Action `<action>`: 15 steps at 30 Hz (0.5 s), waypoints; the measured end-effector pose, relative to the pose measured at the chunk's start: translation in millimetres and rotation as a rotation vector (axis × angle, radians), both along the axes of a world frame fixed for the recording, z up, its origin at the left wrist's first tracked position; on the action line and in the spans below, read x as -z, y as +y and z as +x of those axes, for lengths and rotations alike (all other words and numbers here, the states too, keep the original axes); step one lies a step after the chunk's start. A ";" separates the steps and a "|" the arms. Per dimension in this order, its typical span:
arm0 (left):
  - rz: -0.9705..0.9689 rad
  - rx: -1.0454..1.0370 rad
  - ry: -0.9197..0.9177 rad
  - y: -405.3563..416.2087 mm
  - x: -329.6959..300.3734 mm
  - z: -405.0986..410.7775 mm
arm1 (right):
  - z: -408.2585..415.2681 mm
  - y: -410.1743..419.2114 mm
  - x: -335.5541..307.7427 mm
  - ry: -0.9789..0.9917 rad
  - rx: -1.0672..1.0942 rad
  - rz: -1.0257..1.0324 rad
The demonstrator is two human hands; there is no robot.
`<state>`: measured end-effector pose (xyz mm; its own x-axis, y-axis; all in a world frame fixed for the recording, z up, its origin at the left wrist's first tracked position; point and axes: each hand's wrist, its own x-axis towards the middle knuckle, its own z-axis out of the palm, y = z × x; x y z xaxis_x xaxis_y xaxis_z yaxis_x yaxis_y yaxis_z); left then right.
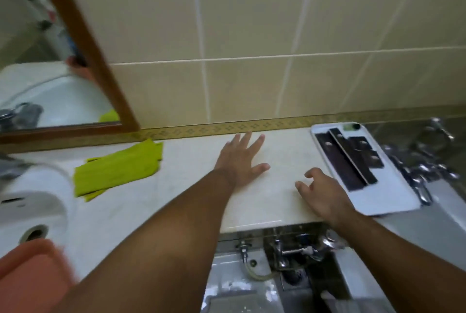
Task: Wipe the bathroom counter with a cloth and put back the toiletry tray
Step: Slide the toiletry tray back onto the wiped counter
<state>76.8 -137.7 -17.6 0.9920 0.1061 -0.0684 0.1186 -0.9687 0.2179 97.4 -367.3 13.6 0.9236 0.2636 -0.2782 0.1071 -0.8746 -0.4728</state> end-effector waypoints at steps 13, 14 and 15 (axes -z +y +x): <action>-0.161 -0.260 0.244 -132.7 5.8 224.2 | 49.6 -166.5 67.1 0.243 0.640 0.340; -0.136 -0.252 0.253 -131.3 5.8 228.2 | 52.1 -164.4 71.1 0.237 0.640 0.339; -0.123 -0.248 0.272 -130.5 12.2 234.3 | 53.6 -164.7 76.4 0.237 0.648 0.343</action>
